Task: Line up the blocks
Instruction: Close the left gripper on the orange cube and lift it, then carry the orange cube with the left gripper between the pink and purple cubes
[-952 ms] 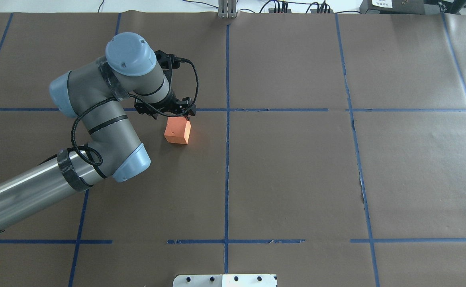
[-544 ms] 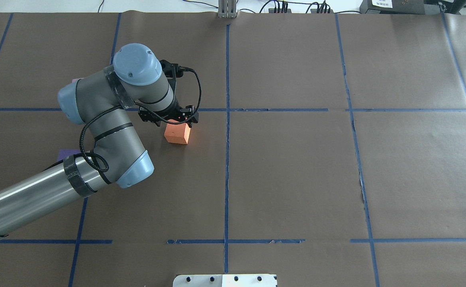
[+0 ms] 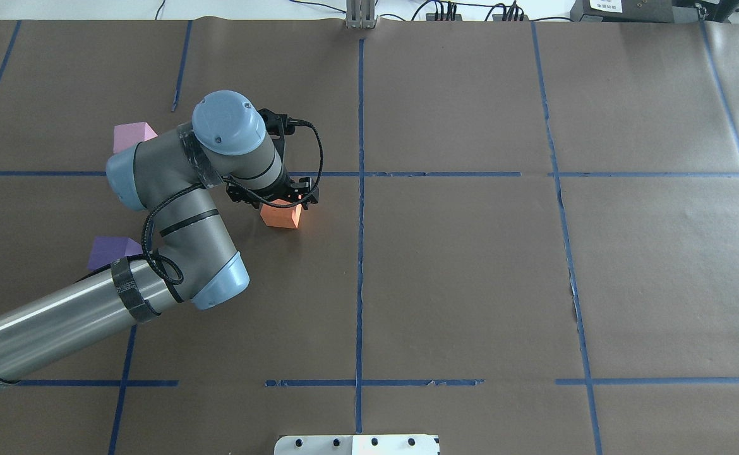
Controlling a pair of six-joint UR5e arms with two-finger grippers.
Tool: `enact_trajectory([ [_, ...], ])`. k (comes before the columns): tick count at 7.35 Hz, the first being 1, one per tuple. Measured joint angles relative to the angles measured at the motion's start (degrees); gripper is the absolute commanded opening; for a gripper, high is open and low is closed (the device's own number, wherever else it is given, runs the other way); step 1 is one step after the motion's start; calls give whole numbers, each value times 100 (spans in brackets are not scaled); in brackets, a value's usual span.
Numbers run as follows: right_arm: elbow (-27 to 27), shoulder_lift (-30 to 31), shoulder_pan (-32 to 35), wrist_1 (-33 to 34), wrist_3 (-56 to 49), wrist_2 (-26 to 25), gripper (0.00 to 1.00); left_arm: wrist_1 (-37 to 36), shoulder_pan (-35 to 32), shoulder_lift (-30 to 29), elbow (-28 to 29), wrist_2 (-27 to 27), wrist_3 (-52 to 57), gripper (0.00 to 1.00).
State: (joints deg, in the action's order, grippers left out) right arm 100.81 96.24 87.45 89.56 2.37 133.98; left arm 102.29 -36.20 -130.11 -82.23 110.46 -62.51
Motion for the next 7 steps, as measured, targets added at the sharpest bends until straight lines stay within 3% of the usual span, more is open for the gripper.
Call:
enact_trajectory([
  [3,0,0,0,0,0,-3,100,42,7,5,36,-132,-25,20],
  [4,0,0,0,0,0,-3,100,26,5,3,22,-133,-29,0],
  [7,0,0,0,0,0,-3,100,-463,-347,29,-506,224,-2,0],
])
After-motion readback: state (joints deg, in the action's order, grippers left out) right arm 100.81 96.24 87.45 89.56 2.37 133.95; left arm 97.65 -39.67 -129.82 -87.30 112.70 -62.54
